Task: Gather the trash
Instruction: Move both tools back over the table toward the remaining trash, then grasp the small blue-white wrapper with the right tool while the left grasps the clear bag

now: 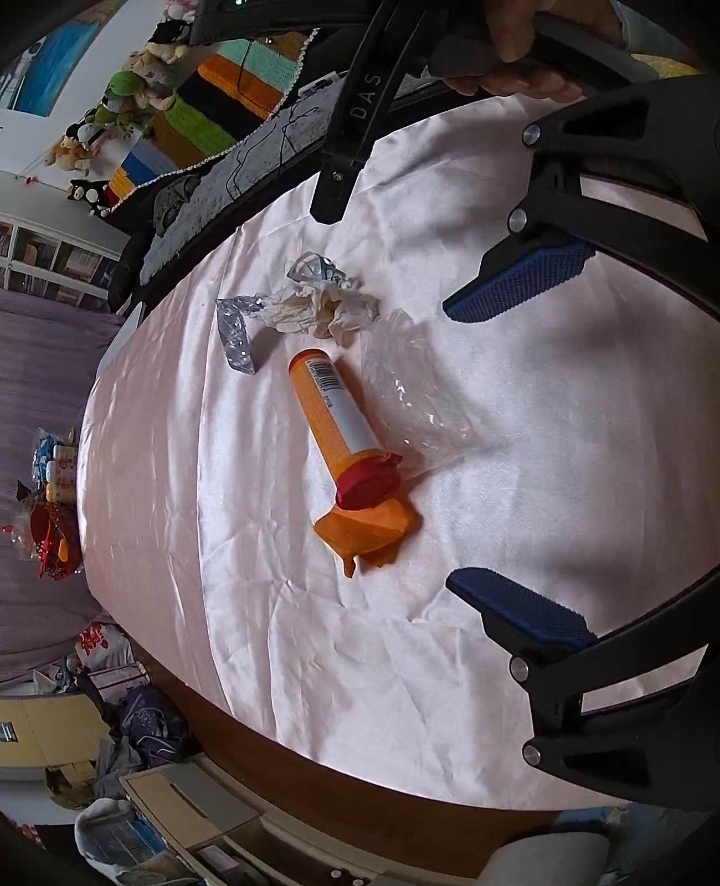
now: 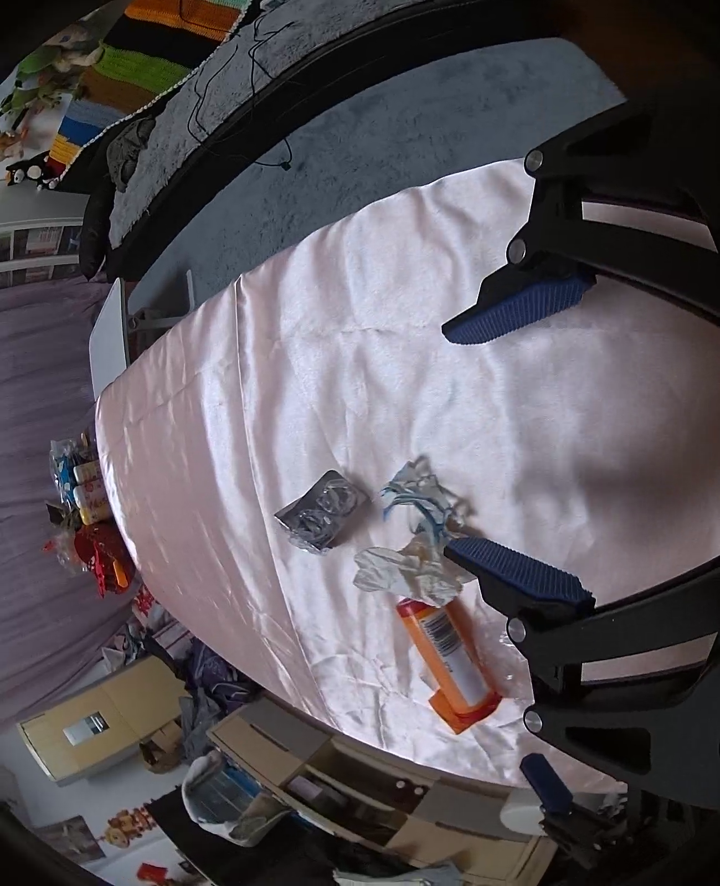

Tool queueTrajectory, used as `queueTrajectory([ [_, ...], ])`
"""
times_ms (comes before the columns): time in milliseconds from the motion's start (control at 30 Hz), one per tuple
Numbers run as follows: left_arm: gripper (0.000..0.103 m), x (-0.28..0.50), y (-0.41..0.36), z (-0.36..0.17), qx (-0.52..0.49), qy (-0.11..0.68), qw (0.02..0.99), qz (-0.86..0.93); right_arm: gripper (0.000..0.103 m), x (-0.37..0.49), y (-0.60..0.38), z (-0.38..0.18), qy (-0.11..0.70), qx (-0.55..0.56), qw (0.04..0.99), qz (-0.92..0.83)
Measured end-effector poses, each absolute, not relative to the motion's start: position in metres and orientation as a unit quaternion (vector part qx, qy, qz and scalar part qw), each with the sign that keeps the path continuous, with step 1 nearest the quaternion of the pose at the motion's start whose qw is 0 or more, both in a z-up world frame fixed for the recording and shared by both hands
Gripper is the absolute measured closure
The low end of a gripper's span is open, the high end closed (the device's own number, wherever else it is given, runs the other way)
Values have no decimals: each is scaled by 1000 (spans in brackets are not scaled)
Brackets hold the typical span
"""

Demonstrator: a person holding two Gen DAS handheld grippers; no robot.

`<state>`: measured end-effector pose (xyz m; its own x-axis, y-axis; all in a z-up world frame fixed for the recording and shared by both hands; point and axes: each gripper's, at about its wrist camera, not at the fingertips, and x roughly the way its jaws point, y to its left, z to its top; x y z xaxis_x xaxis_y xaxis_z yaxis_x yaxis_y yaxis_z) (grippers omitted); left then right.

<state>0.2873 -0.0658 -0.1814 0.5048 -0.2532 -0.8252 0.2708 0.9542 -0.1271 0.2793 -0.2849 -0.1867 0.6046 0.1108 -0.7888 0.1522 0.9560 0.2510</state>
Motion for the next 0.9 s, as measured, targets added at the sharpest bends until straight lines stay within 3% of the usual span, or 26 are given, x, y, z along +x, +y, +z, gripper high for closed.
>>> queueTrajectory([
  [133,35,305,-71,-193,0,485,860,-157,53,301,-283,-192,447,153,881,-4],
  [367,44,319,-73,-204,-3,490,856,-165,58,325,-269,-207,462,149,874,20],
  [500,51,322,-76,-205,-2,489,854,-176,69,327,-260,-216,468,139,872,27],
  [533,55,322,-77,-205,-2,488,854,-179,78,326,-258,-216,469,137,872,31],
  [633,59,321,-80,-203,3,484,855,-185,91,323,-254,-214,471,130,872,40],
  [900,67,300,-72,-192,13,477,857,-194,95,296,-247,-202,469,117,875,40],
])
